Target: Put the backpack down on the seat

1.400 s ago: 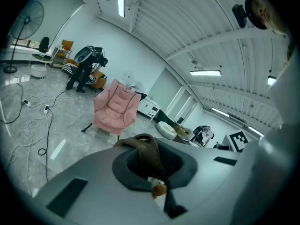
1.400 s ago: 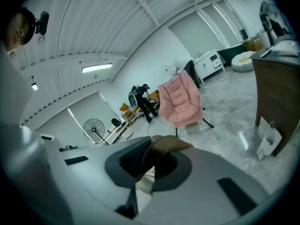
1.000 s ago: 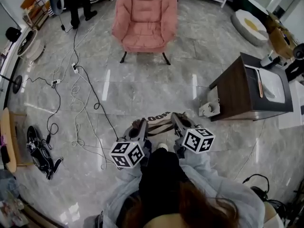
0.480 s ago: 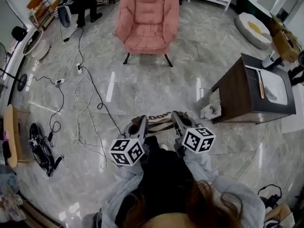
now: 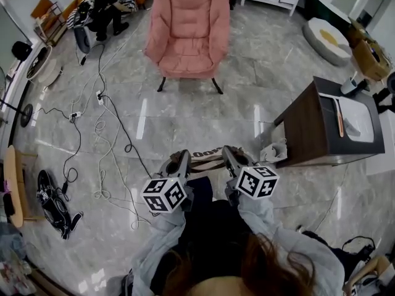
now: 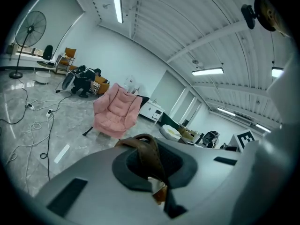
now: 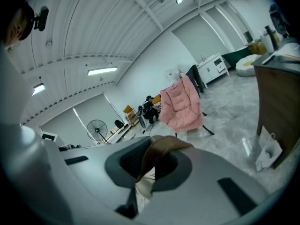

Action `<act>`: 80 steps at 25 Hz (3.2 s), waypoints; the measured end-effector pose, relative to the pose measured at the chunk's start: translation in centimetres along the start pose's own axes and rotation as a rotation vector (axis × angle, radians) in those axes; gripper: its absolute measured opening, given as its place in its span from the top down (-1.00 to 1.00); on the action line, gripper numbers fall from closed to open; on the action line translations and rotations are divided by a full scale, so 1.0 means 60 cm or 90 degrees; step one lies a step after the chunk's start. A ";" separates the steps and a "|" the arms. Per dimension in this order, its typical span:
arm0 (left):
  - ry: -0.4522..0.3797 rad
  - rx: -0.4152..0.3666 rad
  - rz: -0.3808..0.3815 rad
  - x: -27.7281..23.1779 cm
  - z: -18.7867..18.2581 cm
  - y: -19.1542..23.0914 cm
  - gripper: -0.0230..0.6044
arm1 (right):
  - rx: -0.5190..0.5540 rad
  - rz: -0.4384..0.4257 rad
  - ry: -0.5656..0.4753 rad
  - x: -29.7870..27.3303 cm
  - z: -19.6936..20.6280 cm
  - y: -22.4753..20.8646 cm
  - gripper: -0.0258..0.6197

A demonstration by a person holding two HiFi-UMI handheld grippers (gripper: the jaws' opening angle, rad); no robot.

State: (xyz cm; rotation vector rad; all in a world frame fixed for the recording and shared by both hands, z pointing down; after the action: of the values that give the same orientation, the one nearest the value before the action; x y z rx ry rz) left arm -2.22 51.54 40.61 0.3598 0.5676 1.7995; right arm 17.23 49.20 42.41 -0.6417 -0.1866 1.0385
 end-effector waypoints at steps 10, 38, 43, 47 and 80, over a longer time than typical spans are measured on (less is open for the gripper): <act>0.021 0.012 0.004 -0.141 -0.043 0.052 0.89 | -0.020 0.022 0.005 -0.138 -0.052 -0.037 0.87; 0.033 0.036 0.015 -0.347 -0.122 0.175 0.89 | -0.022 0.042 0.015 -0.364 -0.098 -0.063 0.87; 0.053 0.043 -0.006 -0.380 -0.113 0.202 0.88 | -0.038 0.048 0.027 -0.402 -0.096 -0.083 0.87; 0.065 0.040 -0.007 -0.429 -0.117 0.208 0.89 | -0.039 0.050 0.035 -0.443 -0.117 -0.107 0.87; -0.009 0.026 -0.059 -0.836 -0.218 0.288 0.89 | -0.070 -0.039 0.081 -0.810 -0.301 -0.261 0.87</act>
State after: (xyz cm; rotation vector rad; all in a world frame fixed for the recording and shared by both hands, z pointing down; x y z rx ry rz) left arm -8.01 -2.78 41.24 0.3684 0.6026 1.6964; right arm 11.91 -4.66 44.19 -0.7945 -0.1525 0.9300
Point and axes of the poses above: the fingertips, and each gripper's own axes: x backward along the fingers, y to its left, z out of its underside, the point moved 6 cm from there along x, backward along the fingers, and after that the axes turned 15 degrees about -y, right-handed, at the moved point
